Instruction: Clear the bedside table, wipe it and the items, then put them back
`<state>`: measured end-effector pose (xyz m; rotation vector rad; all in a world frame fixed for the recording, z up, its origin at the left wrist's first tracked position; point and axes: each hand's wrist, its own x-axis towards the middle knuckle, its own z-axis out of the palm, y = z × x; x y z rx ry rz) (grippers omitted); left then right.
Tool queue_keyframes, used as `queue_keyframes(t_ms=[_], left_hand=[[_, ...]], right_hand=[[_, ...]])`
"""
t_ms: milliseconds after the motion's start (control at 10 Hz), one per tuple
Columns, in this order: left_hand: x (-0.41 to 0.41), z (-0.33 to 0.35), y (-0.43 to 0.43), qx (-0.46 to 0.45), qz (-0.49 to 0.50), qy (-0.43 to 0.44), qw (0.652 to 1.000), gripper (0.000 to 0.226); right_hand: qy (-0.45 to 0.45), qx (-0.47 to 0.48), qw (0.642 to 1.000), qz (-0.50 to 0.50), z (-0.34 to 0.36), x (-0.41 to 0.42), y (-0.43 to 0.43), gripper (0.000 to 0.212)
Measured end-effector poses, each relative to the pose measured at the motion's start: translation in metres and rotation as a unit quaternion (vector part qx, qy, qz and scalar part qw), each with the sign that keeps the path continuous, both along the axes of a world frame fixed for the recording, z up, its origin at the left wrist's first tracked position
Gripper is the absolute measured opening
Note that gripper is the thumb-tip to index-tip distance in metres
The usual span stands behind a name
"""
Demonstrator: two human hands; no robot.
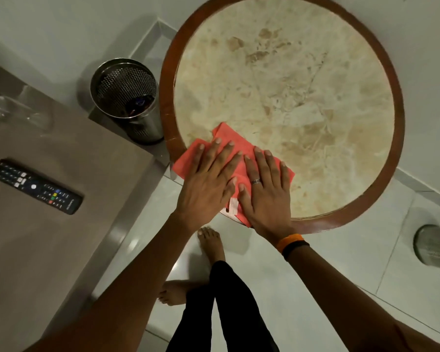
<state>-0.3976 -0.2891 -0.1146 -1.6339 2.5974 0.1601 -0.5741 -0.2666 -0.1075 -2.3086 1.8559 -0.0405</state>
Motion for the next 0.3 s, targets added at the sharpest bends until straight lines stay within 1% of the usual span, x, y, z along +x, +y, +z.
queue_keyframes(t_ms=[100, 200, 300], left_hand=[[0.0, 0.007, 0.003, 0.001, -0.008, -0.004, 1.0, 0.063], [0.009, 0.016, 0.001, -0.03, 0.038, 0.016, 0.999, 0.061], [0.035, 0.05, -0.002, -0.125, 0.179, 0.088, 0.972, 0.056]], right_hand=[[-0.03, -0.007, 1.0, 0.001, 0.005, -0.002, 0.001, 0.062], [-0.059, -0.015, 0.998, -0.006, 0.018, 0.006, -0.006, 0.061], [-0.085, -0.051, 0.994, 0.038, 0.055, 0.04, -0.025, 0.06]])
